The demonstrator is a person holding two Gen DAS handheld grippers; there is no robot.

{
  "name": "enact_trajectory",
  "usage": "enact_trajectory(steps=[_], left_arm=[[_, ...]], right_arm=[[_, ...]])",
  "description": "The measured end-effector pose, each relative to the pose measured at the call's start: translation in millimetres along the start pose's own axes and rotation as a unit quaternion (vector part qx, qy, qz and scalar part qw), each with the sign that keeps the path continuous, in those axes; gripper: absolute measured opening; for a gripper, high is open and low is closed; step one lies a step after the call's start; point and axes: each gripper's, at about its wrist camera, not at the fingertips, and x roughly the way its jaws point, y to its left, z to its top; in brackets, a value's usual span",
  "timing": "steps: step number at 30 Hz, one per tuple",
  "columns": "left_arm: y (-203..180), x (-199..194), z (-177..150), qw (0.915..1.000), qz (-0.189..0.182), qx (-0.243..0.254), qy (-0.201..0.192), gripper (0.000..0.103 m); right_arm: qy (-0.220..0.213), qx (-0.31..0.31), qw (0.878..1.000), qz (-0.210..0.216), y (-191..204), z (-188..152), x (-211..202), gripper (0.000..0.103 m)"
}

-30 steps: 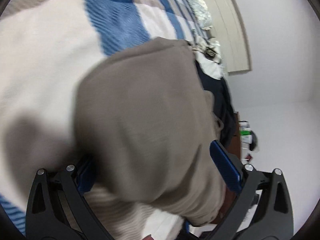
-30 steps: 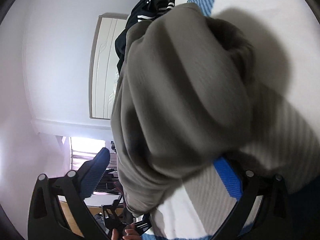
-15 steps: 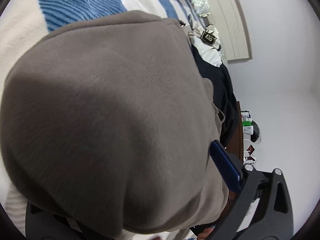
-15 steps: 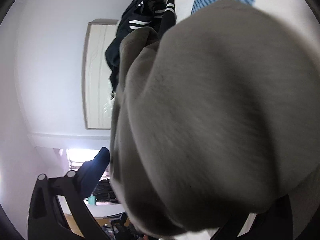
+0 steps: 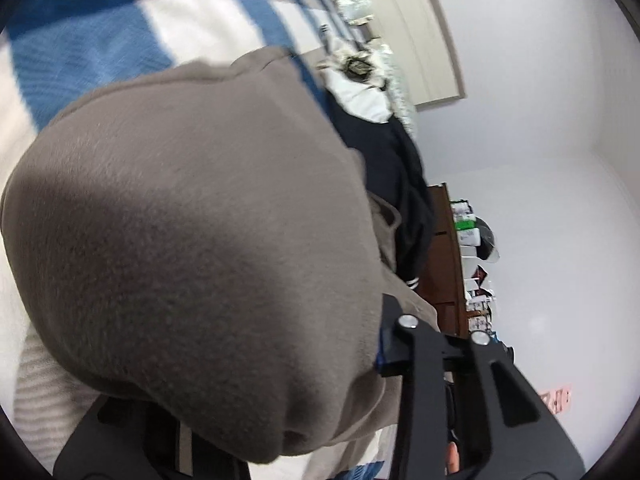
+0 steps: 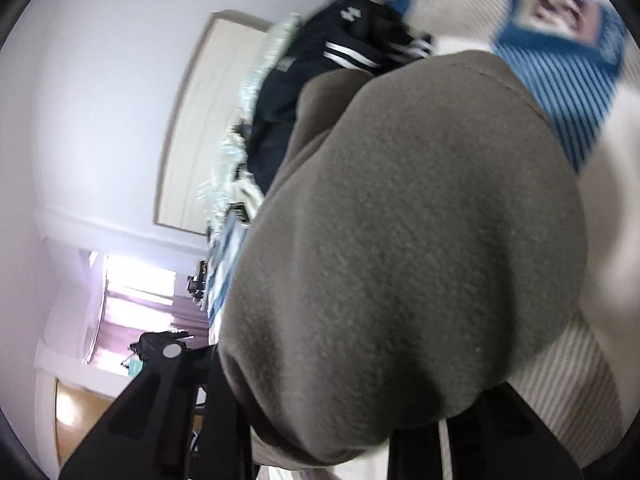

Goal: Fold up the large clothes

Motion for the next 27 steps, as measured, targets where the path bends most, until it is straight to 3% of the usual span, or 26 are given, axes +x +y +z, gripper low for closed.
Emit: enact_trajectory(steps=[11, 18, 27], left_arm=[[-89, -58, 22, 0.9959, -0.053, 0.069, -0.026, 0.027], [-111, -102, 32, 0.9945, -0.06, 0.076, -0.038, 0.025], [-105, -191, 73, 0.9906, -0.07, 0.083, -0.084, 0.025]], right_arm=[[-0.006, -0.105, 0.993, 0.057, 115, 7, -55, 0.025], [0.007, -0.16, 0.984, 0.081, 173, -14, -83, 0.025], [0.042, -0.207, 0.971, 0.112, 258, -45, -33, 0.025]])
